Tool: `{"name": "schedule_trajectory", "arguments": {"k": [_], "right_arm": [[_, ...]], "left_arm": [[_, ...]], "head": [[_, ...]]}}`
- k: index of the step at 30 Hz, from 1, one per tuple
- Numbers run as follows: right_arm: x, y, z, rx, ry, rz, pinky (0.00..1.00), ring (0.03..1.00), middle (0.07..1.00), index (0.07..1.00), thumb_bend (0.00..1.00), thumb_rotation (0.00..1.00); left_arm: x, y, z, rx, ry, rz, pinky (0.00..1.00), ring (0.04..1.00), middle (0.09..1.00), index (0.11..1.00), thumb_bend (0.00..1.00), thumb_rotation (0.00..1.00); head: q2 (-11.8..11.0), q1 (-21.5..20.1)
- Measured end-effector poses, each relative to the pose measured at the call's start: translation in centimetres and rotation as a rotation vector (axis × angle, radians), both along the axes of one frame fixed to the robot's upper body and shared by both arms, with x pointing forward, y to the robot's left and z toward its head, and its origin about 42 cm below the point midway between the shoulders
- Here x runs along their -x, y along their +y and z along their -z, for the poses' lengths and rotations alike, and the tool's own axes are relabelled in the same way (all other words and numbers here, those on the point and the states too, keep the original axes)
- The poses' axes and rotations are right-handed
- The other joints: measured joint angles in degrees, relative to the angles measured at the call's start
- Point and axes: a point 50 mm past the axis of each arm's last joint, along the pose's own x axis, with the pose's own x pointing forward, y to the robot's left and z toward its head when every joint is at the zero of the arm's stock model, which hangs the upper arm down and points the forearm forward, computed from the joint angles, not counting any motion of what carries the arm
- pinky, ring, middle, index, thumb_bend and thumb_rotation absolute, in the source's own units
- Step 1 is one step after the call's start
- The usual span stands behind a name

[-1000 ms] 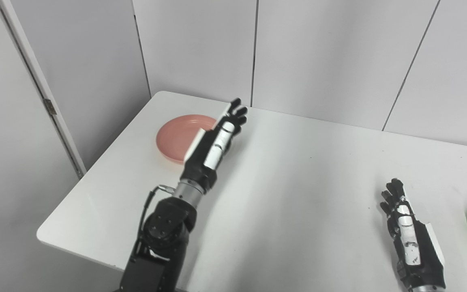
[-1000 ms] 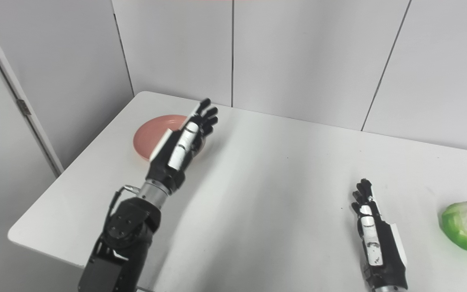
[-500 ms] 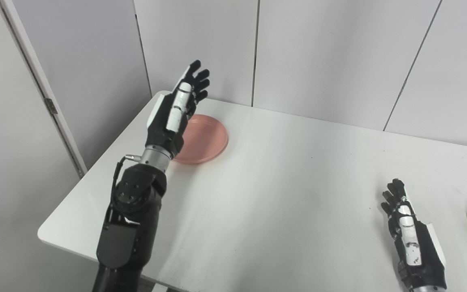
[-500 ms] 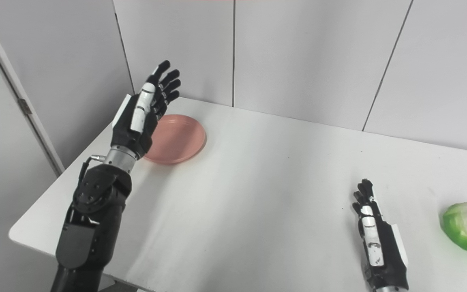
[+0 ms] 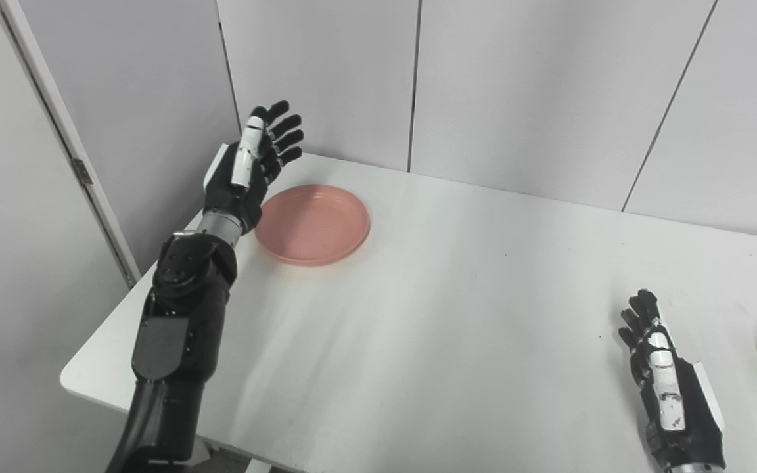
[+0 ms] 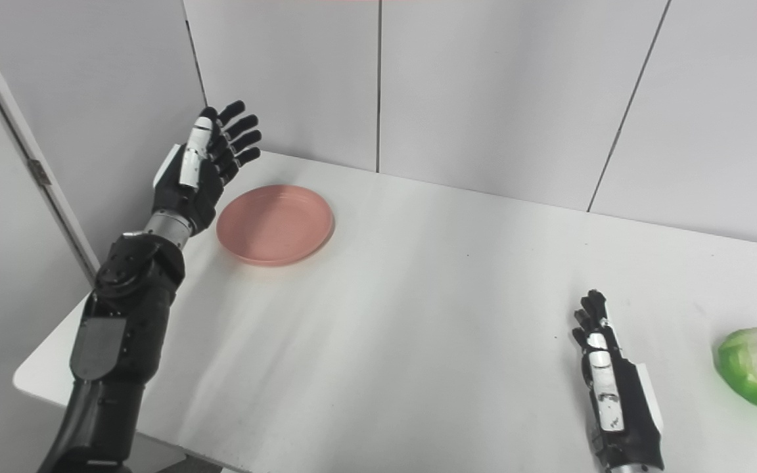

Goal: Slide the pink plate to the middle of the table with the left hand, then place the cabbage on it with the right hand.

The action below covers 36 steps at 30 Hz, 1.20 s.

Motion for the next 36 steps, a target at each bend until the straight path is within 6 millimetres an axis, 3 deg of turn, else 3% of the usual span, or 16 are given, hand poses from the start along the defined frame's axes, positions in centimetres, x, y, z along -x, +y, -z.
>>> {"name": "schedule_trajectory", "arguments": {"k": [5, 9, 18, 36], "right_arm": [[0.0, -0.1, 0.0, 0.003, 0.001, 0.001, 1.0, 1.0, 1.0, 1.0, 0.25, 1.0], [0.0, -0.1, 0.0, 0.002, 0.002, 0.0, 1.0, 1.0, 1.0, 1.0, 0.26, 1.0], [0.0, -0.1, 0.0, -0.002, 0.002, -0.001, 1.0, 1.0, 1.0, 1.0, 0.24, 1.0], [0.1, -0.2, 0.0, -0.003, 0.0, -0.001, 1.0, 1.0, 1.0, 1.0, 0.26, 1.0]], "left_arm": [[-0.7, 2.3, -0.3, 0.016, 0.019, -0.033, 0.89, 0.885, 0.89, 0.878, 0.49, 1.0], [-1.5, 3.5, 0.7, 0.055, 0.066, -0.046, 0.89, 0.889, 0.896, 0.882, 0.48, 1.0], [-2.3, 4.8, 3.5, 0.104, 0.139, -0.079, 0.89, 0.888, 0.893, 0.876, 0.47, 1.0], [-2.5, 6.4, 5.1, 0.117, 0.165, -0.132, 0.91, 0.902, 0.902, 0.883, 0.45, 1.0]], "head": [[-0.2, 0.0], [-0.1, 0.1], [0.0, 0.2], [0.6, 0.0]]}}
